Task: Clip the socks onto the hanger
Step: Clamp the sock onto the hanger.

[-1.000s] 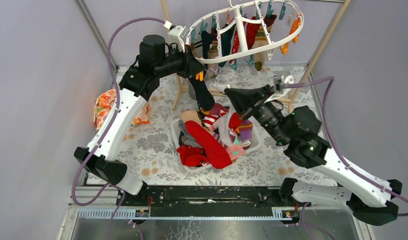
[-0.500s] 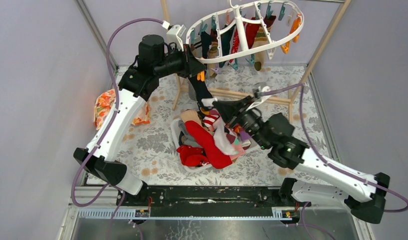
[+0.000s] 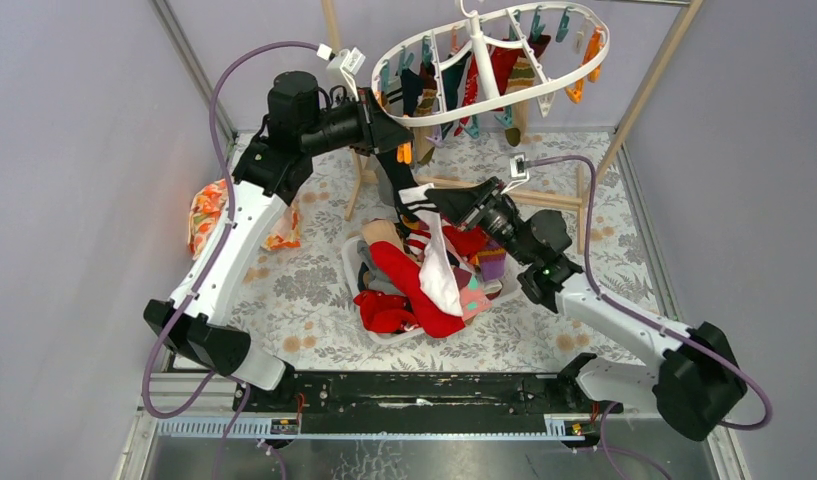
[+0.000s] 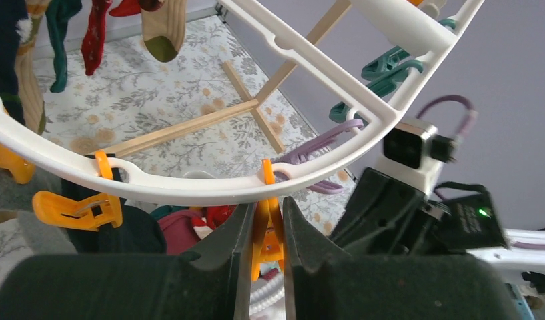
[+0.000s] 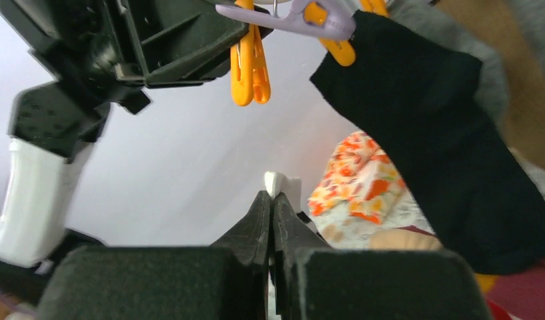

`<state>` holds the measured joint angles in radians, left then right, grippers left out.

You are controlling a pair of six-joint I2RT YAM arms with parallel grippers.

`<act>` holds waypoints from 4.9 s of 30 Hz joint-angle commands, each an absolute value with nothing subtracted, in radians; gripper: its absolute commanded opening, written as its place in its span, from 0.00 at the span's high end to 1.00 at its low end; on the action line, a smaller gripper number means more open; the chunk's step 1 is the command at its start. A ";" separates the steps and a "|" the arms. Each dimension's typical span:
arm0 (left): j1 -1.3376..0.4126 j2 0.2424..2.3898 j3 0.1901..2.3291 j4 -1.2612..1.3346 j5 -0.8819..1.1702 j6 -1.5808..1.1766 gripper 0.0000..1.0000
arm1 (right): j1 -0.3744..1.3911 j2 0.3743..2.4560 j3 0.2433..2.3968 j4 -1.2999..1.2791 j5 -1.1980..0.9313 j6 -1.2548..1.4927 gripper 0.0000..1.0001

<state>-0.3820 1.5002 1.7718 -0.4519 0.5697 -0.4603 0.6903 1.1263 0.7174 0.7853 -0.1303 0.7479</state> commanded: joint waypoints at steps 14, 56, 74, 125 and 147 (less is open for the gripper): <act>-0.328 1.481 1.677 -0.232 0.793 -0.629 1.00 | 0.468 1.593 0.875 1.715 -0.703 1.562 1.00; -0.307 1.470 1.620 -0.094 0.920 -0.758 1.00 | 0.468 1.708 1.006 1.717 -0.612 1.594 1.00; -0.292 1.467 1.626 -0.089 0.938 -0.747 1.00 | 0.461 1.700 0.996 1.717 -0.668 1.612 1.00; -0.290 1.471 1.560 0.069 1.001 -0.853 1.00 | 0.470 1.716 1.012 1.718 -0.516 1.588 1.00; -0.290 1.447 1.571 -0.047 0.843 -0.738 0.66 | 0.485 1.701 1.018 1.718 -0.518 1.589 1.00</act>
